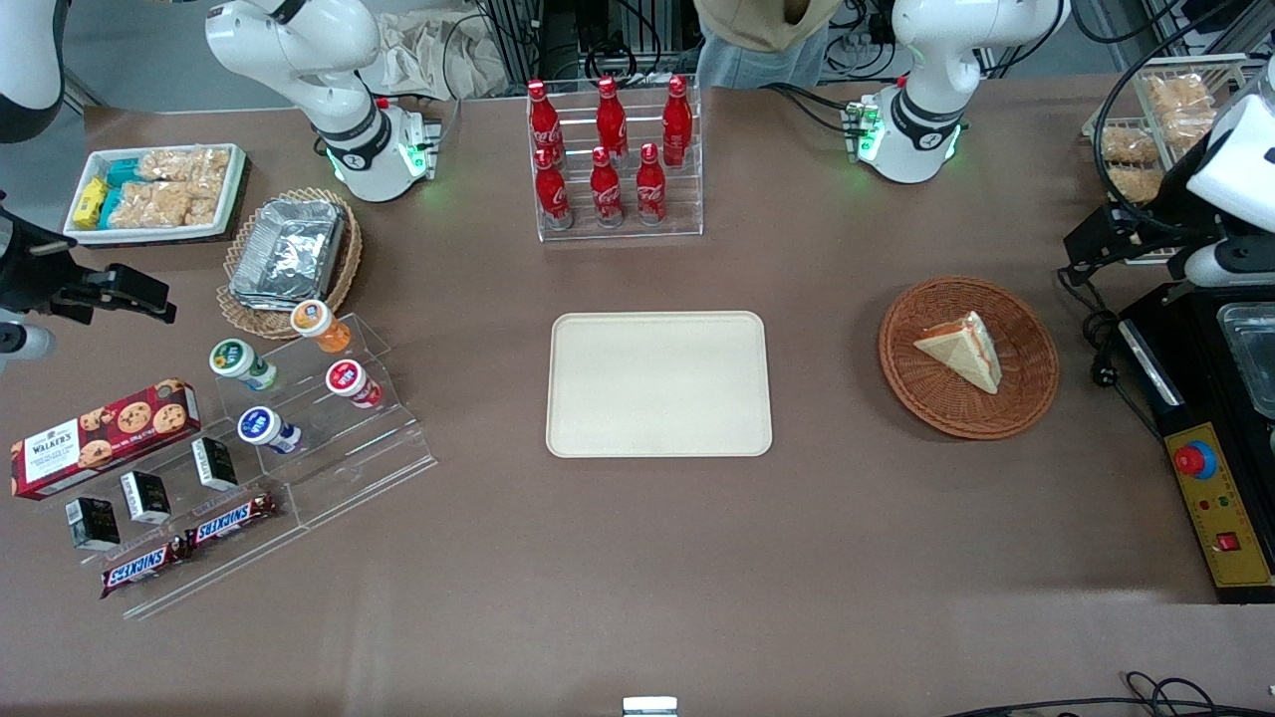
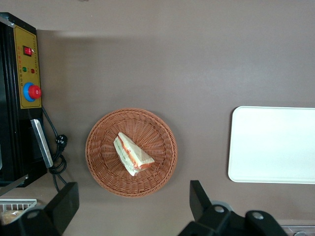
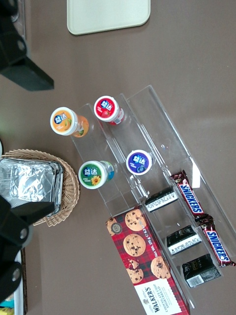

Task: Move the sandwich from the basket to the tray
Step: 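Move the left gripper over the wrapped sandwich in the wicker basket, then lower the left gripper and close it on the wrapped sandwich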

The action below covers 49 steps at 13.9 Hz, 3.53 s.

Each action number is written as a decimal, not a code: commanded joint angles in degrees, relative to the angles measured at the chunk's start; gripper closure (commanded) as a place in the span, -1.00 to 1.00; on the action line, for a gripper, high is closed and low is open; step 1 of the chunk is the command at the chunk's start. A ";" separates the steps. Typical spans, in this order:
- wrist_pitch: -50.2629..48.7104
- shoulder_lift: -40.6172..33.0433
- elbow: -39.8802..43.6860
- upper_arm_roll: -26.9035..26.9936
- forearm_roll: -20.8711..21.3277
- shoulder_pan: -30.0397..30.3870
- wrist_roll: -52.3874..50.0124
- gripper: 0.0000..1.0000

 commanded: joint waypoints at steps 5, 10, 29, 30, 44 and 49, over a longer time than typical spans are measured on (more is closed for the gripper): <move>-5.43 -0.53 0.25 -0.52 -0.44 0.25 -4.07 -1.00; -8.35 -5.53 -7.56 0.36 -0.26 0.69 -22.78 -1.00; 29.14 -23.22 -57.47 7.30 -1.14 0.60 -38.36 -1.00; 32.23 -21.12 -59.15 7.30 -1.14 0.61 -39.75 -1.00; 54.23 0.61 -60.58 3.61 -0.26 -0.01 -45.66 -1.00; 55.80 2.27 -60.58 3.61 0.61 0.16 -45.74 -1.00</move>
